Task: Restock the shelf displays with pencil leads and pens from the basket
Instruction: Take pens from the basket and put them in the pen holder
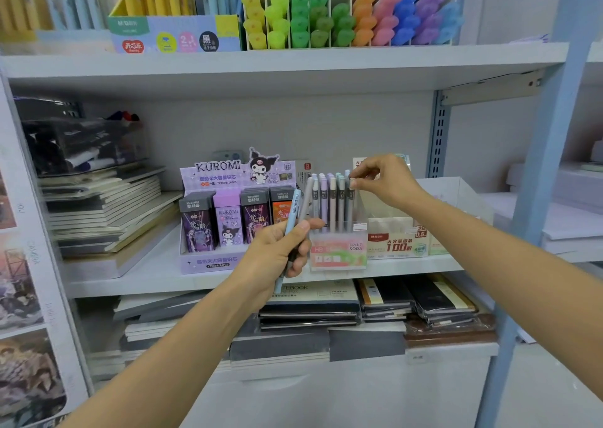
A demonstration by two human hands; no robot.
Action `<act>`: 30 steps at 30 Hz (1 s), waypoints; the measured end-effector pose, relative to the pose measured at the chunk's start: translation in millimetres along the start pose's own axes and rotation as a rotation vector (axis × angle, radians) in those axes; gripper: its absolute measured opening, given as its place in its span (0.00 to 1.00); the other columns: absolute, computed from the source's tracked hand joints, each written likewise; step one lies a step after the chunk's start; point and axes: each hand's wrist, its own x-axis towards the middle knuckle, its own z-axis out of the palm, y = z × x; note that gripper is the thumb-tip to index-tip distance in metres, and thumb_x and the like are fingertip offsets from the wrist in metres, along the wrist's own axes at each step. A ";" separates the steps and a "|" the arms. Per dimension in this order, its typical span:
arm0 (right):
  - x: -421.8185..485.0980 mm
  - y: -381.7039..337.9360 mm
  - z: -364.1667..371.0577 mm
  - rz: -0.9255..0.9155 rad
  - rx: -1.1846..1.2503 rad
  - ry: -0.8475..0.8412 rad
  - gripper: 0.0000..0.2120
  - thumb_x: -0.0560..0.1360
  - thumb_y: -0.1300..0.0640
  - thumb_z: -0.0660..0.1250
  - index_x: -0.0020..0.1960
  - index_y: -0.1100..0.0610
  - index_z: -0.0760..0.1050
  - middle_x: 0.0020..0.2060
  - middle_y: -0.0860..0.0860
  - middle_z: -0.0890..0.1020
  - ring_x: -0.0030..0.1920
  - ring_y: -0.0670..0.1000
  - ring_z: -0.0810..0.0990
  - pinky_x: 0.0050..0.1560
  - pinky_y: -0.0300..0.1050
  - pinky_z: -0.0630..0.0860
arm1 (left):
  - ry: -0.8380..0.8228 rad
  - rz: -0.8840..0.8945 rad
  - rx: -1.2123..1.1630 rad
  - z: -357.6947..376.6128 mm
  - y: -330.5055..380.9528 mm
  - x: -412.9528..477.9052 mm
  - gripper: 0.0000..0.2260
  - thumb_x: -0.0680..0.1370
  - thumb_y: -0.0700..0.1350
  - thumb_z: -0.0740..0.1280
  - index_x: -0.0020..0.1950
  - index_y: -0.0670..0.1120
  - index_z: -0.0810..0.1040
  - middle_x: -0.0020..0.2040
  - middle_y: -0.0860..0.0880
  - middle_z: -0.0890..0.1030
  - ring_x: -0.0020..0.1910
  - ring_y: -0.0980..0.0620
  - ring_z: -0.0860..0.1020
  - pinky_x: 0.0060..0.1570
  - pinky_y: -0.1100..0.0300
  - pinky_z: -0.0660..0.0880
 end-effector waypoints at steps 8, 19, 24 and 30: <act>-27.9 -55.0 -8.6 -0.113 0.473 -0.392 0.10 0.75 0.56 0.70 0.55 0.58 0.81 0.45 0.53 0.85 0.44 0.51 0.84 0.44 0.38 0.80 | -0.023 -0.014 0.047 10.3 4.8 -3.5 0.12 0.81 0.48 0.62 0.59 0.43 0.80 0.31 0.52 0.74 0.25 0.57 0.69 0.24 0.67 0.66; -53.7 -29.3 -25.1 0.023 0.565 -0.410 0.10 0.73 0.56 0.70 0.48 0.62 0.80 0.35 0.53 0.83 0.34 0.47 0.80 0.35 0.34 0.77 | 0.301 0.076 -0.065 -1.1 27.5 -17.9 0.06 0.72 0.40 0.73 0.49 0.43 0.84 0.35 0.45 0.82 0.19 0.57 0.68 0.17 0.70 0.60; -78.8 -27.5 -8.5 0.022 0.515 -0.722 0.10 0.73 0.54 0.70 0.47 0.61 0.81 0.38 0.56 0.83 0.35 0.49 0.80 0.36 0.36 0.77 | 0.356 0.158 -0.118 5.2 29.4 -18.7 0.09 0.68 0.43 0.74 0.47 0.45 0.85 0.30 0.50 0.79 0.23 0.58 0.70 0.18 0.70 0.64; -78.5 -42.0 -2.5 -0.070 0.388 -0.708 0.11 0.73 0.49 0.71 0.48 0.57 0.82 0.38 0.51 0.84 0.37 0.47 0.82 0.38 0.38 0.78 | 0.298 0.162 -0.039 9.9 29.7 -20.4 0.10 0.70 0.47 0.72 0.48 0.46 0.84 0.30 0.50 0.79 0.22 0.58 0.70 0.20 0.69 0.63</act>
